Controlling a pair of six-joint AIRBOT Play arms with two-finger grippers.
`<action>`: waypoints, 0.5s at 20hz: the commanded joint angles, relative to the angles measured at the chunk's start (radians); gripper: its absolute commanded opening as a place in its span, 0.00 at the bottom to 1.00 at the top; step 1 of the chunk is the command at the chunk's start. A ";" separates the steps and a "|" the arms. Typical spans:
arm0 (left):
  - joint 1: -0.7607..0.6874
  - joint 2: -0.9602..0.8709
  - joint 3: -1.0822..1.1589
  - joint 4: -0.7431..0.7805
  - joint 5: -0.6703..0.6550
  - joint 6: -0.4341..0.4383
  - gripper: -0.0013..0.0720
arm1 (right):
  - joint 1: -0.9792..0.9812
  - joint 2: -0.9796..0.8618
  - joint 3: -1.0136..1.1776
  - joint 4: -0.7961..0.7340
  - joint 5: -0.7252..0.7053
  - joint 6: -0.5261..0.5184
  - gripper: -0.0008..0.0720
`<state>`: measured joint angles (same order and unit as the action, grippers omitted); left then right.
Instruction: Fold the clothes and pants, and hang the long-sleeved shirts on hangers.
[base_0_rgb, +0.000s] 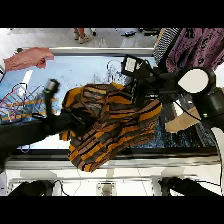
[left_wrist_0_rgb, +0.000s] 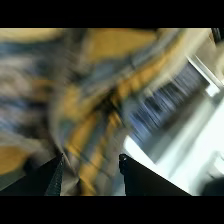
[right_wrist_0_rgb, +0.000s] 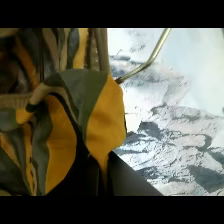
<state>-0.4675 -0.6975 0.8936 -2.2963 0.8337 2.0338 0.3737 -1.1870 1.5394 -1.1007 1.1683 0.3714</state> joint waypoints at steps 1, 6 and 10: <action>0.109 0.134 0.026 0.164 -0.003 0.109 0.62 | -0.041 0.015 0.000 0.114 0.034 -0.035 0.04; 0.220 0.212 0.026 0.425 0.067 0.231 0.62 | -0.064 0.015 0.000 0.166 0.051 -0.068 0.04; 0.232 0.121 0.026 0.275 0.061 0.497 0.62 | -0.064 0.015 0.000 0.193 0.109 -0.094 0.04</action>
<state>-0.2577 -0.5381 0.9188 -1.9602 0.8852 2.3337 0.3126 -1.1725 1.5394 -0.9352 1.2335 0.3000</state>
